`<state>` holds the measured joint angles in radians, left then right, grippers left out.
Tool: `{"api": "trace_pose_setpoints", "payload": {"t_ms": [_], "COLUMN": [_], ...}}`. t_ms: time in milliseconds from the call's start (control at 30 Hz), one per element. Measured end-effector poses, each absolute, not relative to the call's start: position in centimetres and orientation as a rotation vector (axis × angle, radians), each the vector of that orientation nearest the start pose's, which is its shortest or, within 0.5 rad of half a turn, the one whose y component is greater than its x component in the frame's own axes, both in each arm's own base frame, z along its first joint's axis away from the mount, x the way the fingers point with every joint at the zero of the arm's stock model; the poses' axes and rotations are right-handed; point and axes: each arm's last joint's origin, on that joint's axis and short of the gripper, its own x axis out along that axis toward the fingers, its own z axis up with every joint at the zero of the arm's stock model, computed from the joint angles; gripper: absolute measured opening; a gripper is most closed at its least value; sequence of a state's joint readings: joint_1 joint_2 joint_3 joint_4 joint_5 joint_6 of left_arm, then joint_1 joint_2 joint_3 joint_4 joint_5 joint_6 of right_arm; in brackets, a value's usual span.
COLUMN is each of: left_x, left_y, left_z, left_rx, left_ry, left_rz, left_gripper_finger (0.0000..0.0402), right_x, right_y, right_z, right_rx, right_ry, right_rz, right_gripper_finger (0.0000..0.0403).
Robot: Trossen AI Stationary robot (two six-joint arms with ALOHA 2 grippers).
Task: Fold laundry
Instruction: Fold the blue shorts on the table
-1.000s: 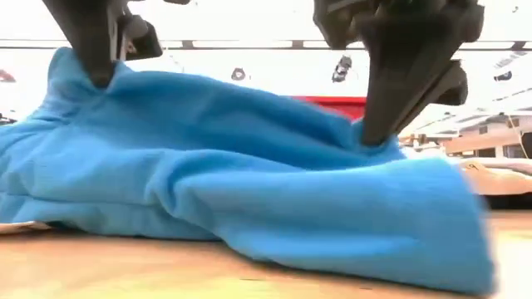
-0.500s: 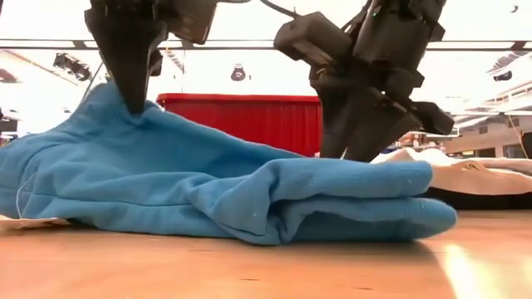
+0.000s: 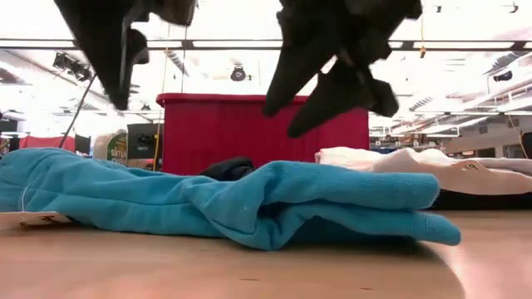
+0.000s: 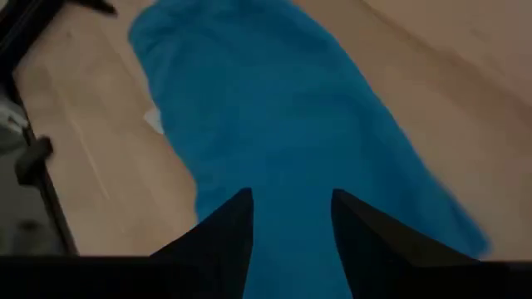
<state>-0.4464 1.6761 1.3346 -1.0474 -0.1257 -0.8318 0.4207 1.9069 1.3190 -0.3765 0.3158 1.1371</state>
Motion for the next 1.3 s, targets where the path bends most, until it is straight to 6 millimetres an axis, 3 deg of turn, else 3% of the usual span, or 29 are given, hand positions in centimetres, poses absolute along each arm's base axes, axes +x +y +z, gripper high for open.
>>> {"api": "trace_pose_setpoints", "payload": {"t_ms": [100,267,400,500,600,700,833,1033,1200,1300], "left_x": [29.9,31.5,31.5,30.9,29.9,29.0,27.8,26.3,26.2,27.1], "left_y": [-14.4,-16.0,-16.6,-16.9,-17.1,-17.4,-17.2,-15.5,-13.6,-13.1], "left_z": [24.1,21.3,18.1,16.5,16.1,17.2,20.8,25.6,26.6,26.3], "left_rx": [-0.307,-0.278,-0.214,-0.171,-0.112,-0.096,-0.185,-0.274,-0.232,-0.023], "left_ry": [1.249,1.254,1.38,1.487,1.572,1.581,1.492,1.271,1.229,1.235], "left_rz": [0.204,0.164,0.22,0.266,0.294,0.282,0.262,0.356,0.423,0.288], "left_gripper_finger": [0.0214,0.0191,0.0186,0.0185,0.0185,0.0185,0.0185,0.0189,0.0222,0.0247], "right_x": [37.3,37.8,37.7,37.4,36.8,36.1,35.9,37.2,37.4,37.6], "right_y": [14.6,13.9,15.1,16.5,18.1,19.7,20.8,19.2,18.0,17.7], "right_z": [18.0,15.2,13.0,12.6,12.8,13.5,15.8,17.3,16.6,16.6], "right_rx": [0.634,0.579,0.58,0.633,0.691,0.736,0.731,0.662,0.65,0.648], "right_ry": [0.868,0.989,1.04,1.035,1.021,1.009,0.925,0.839,0.86,0.854], "right_rz": [-0.383,-0.358,-0.359,-0.368,-0.356,-0.312,-0.273,-0.28,-0.322,-0.329], "right_gripper_finger": [0.016,0.0146,0.0137,0.0131,0.0129,0.0128,0.0129,0.0145,0.0183,0.0217]}}
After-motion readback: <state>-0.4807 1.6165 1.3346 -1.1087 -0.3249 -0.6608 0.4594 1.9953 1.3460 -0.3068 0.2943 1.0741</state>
